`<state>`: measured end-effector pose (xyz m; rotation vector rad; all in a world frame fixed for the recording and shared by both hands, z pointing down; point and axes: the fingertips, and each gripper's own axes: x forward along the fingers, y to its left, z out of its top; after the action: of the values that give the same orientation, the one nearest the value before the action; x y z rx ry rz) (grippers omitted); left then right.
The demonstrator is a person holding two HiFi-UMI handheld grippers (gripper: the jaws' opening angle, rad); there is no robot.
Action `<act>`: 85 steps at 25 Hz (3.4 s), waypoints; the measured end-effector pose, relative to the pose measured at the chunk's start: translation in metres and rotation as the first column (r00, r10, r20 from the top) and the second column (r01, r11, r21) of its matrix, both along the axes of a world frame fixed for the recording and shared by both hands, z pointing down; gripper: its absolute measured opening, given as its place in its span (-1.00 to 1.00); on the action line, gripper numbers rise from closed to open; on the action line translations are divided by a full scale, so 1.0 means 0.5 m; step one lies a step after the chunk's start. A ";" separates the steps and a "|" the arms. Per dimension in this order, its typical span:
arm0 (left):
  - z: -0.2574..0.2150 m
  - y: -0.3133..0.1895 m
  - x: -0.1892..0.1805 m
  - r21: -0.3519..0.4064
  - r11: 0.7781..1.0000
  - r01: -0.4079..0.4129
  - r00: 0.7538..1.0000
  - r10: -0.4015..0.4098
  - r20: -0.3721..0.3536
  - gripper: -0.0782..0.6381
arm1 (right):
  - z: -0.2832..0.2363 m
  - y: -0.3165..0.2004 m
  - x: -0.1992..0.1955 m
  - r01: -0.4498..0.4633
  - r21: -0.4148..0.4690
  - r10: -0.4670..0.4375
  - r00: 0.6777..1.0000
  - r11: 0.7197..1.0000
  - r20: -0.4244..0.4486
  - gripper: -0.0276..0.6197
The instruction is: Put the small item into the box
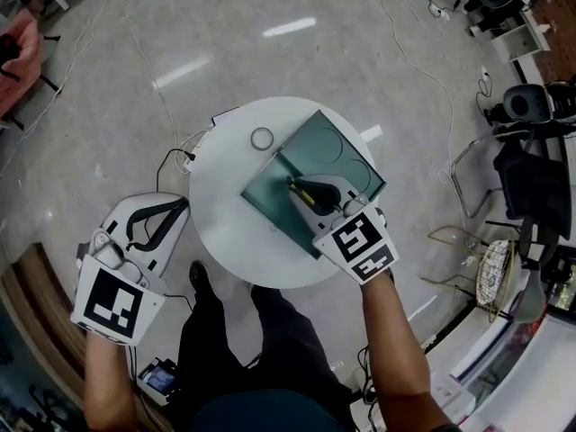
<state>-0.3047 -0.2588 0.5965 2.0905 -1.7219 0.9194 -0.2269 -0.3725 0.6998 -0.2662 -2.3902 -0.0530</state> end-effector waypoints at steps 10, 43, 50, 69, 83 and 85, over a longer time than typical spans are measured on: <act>0.065 0.007 0.003 -0.021 1.000 0.005 1.000 -0.005 -0.015 -0.73 | 0.112 0.028 0.003 0.018 -0.038 -0.020 0.998 0.999 -0.056 -0.70; -0.063 0.100 0.034 0.007 1.000 -0.012 0.999 0.011 0.039 -0.73 | 0.110 0.084 0.070 0.048 0.068 -0.034 0.981 0.997 -0.192 -0.69; -0.189 0.139 0.060 0.040 0.999 -0.037 0.996 0.033 0.084 -0.73 | -0.126 0.098 0.076 -0.057 0.092 0.058 0.998 0.994 -0.012 -0.69; -0.538 0.310 0.097 0.217 0.975 -0.055 0.986 0.019 0.164 -0.73 | -0.821 0.279 0.132 -0.164 0.286 0.015 0.888 0.944 0.459 -0.80; -0.639 0.475 0.132 0.302 0.951 -0.071 0.987 0.024 0.157 -0.73 | -0.952 0.430 0.219 -0.228 0.377 0.028 0.884 0.898 0.467 -0.80; -0.649 0.511 0.125 0.303 0.950 -0.070 0.988 0.025 0.153 -0.73 | -0.960 0.465 0.220 -0.231 0.383 0.034 0.889 0.895 0.456 -0.80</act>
<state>-0.2423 -0.0033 0.2722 2.3175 -2.0108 0.8865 -0.1171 -0.1401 0.2200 0.1439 -2.7521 -0.6301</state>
